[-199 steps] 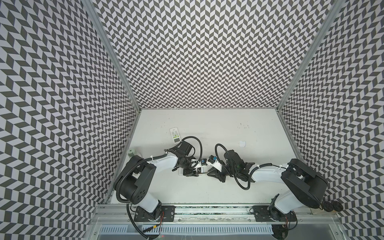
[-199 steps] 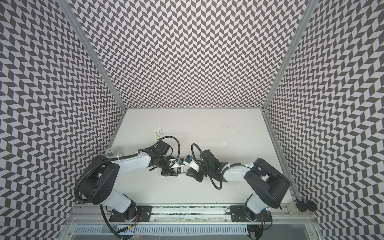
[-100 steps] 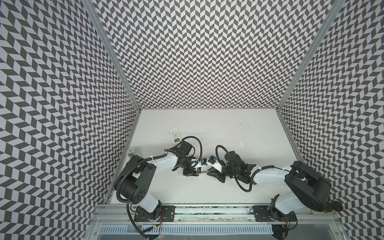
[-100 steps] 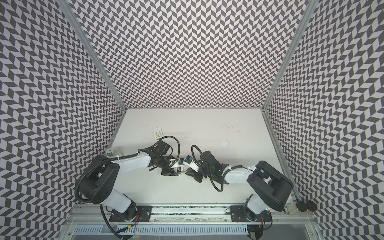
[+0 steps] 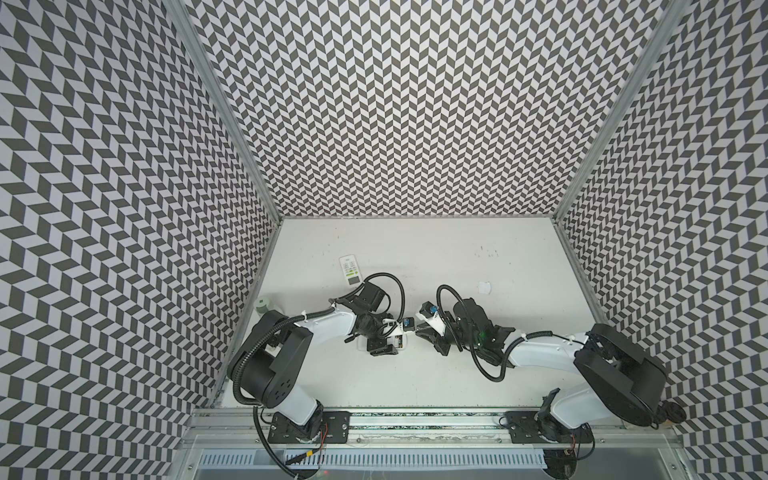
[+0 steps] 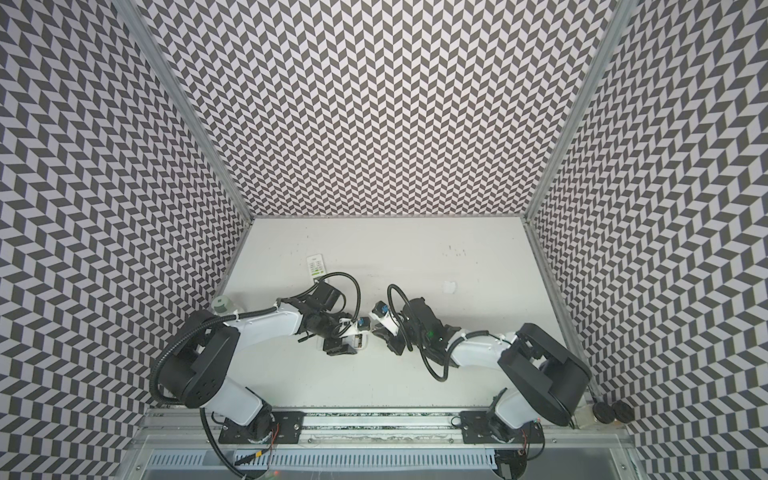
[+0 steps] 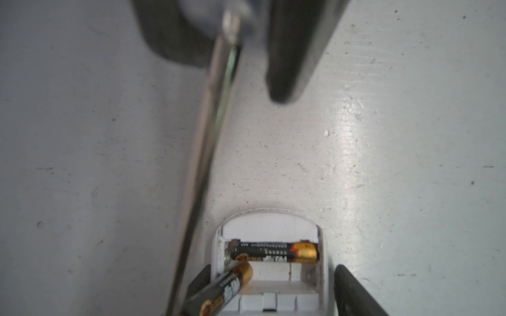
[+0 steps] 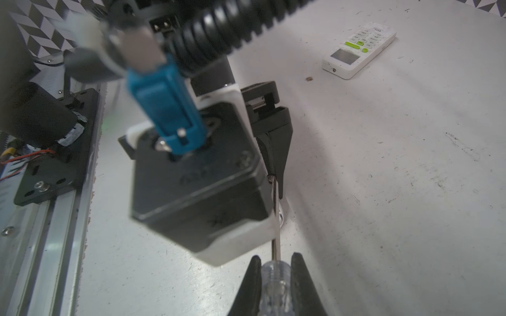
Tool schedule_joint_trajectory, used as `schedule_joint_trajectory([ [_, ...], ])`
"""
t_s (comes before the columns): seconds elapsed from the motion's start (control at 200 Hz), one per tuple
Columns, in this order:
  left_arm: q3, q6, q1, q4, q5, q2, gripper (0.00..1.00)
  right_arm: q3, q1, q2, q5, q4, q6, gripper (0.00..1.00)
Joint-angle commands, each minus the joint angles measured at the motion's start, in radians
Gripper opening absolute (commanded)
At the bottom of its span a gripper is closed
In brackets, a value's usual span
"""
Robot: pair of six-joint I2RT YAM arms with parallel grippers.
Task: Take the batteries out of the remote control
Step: 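Lever the battery out of the compartment with the screwdriver, right gripper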
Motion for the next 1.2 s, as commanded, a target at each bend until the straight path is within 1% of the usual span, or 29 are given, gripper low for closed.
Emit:
schedule_joint_trajectory([
  [0.0, 0.031, -0.027, -0.005, -0.04, 0.038, 0.012, 0.71, 0.001, 0.0, -0.028, 0.011, 0.038, -0.018, 0.0],
  [0.085, 0.032, -0.029, -0.007, -0.027, 0.037, 0.017, 0.73, -0.012, 0.0, -0.03, 0.012, 0.059, -0.018, 0.0],
  [0.2, 0.06, -0.066, -0.01, -0.033, 0.025, 0.02, 0.73, -0.002, 0.0, -0.039, 0.006, 0.031, -0.018, 0.0],
  [0.31, 0.069, -0.082, -0.007, -0.028, 0.046, 0.024, 0.72, -0.033, -0.001, -0.06, 0.012, 0.071, -0.02, 0.0],
  [0.446, 0.095, -0.109, -0.007, -0.039, 0.031, 0.025, 0.7, -0.016, 0.0, -0.072, 0.023, 0.031, -0.018, 0.0],
  [0.511, 0.095, -0.111, -0.004, -0.035, 0.029, 0.025, 0.69, -0.036, 0.0, -0.093, 0.036, 0.057, -0.012, 0.0],
  [0.576, 0.089, -0.107, -0.007, -0.025, 0.004, 0.03, 0.67, -0.063, -0.001, -0.115, 0.06, 0.093, -0.006, 0.0],
  [0.686, 0.103, -0.112, -0.008, -0.042, -0.031, 0.025, 0.62, -0.066, -0.002, -0.147, 0.088, 0.071, -0.003, 0.0],
  [0.811, 0.103, -0.118, -0.007, -0.042, -0.012, 0.02, 0.54, -0.107, -0.004, -0.176, 0.129, 0.113, 0.006, 0.0],
  [0.846, 0.107, -0.119, -0.009, -0.044, -0.012, 0.022, 0.53, -0.109, -0.005, -0.177, 0.139, 0.111, 0.012, 0.0],
  [0.911, 0.117, -0.124, -0.01, -0.057, -0.015, 0.019, 0.48, -0.097, -0.005, -0.177, 0.14, 0.084, 0.01, 0.0],
  [1.091, 0.109, -0.132, -0.008, -0.035, -0.014, 0.025, 0.43, -0.102, -0.006, -0.184, 0.163, 0.087, 0.013, 0.0],
  [1.197, 0.119, -0.151, -0.003, -0.041, -0.017, 0.016, 0.35, -0.101, -0.007, -0.208, 0.173, 0.069, 0.011, 0.0],
])
